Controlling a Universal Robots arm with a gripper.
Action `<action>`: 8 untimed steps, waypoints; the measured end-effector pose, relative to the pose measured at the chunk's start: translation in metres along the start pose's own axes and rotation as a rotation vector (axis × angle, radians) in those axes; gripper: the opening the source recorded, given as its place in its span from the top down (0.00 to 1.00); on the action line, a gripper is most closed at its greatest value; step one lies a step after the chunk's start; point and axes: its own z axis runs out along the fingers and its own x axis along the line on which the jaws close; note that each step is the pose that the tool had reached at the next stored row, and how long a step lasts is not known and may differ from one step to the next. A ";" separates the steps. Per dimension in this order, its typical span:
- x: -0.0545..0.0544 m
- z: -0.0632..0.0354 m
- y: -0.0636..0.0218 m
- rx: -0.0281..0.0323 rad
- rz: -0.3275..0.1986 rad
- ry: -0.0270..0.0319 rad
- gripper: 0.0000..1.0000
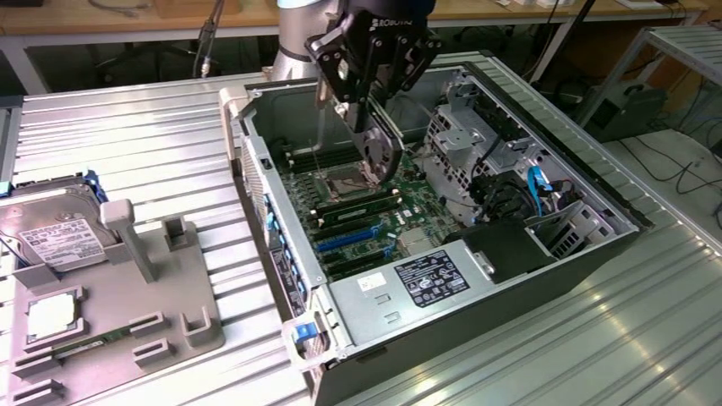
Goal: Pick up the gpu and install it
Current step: 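Pick up the gpu and move the gpu toward the slot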
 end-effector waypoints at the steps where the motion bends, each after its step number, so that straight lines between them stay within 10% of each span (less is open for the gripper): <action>1: -0.003 0.0001 -0.0002 0.0000 0.000 0.0000 0.72; 8: -0.015 0.0004 -0.0010 0.0005 0.000 -0.0051 0.72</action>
